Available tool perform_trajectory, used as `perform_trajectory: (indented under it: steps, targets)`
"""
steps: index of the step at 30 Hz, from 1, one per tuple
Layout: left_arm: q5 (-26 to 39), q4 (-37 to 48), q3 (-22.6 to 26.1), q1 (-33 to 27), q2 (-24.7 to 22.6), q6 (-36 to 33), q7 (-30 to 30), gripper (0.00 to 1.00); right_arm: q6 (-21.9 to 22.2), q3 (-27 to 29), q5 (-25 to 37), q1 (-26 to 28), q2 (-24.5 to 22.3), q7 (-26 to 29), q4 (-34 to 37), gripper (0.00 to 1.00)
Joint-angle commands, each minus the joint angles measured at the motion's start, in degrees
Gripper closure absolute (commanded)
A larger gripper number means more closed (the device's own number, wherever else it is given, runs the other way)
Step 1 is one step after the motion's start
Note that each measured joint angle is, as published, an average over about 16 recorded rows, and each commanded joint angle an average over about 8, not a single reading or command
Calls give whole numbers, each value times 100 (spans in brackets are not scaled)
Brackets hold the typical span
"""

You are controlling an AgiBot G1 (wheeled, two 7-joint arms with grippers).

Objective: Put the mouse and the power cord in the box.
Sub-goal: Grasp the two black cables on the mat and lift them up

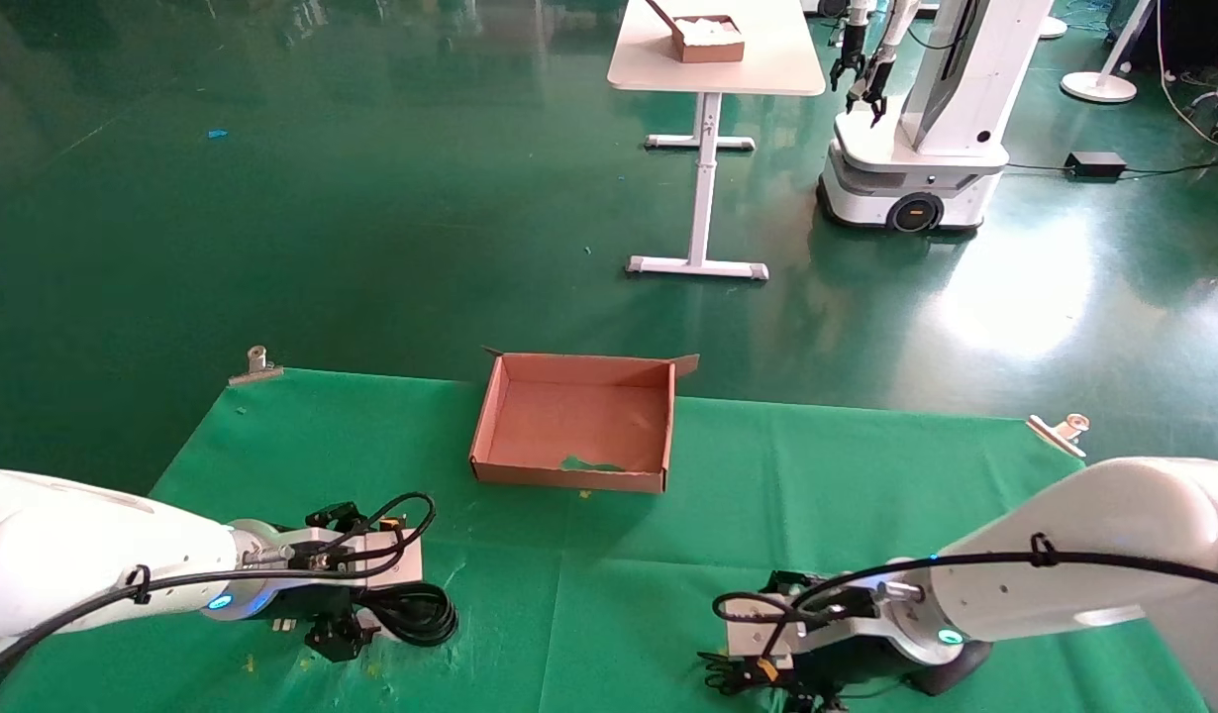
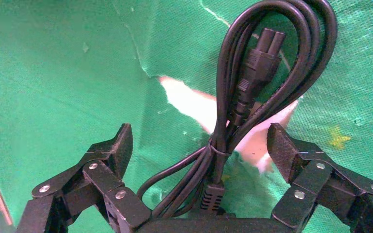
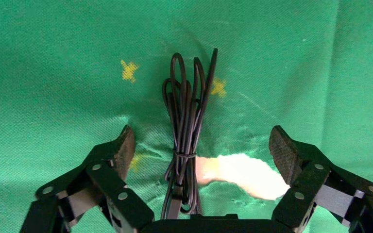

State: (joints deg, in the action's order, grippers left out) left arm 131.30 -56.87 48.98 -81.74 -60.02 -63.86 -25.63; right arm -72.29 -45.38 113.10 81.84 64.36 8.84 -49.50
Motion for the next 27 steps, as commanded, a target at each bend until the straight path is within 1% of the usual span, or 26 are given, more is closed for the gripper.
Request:
perform_trajectory:
  steps: [1, 27]
  targets:
    - [0, 2, 0, 0, 0, 1, 0, 100, 11, -8, 10, 9, 19, -9, 36, 100]
    - [-8, -7, -1, 1, 2, -5, 1, 100, -29, 26, -48, -26, -71, 27, -118, 100]
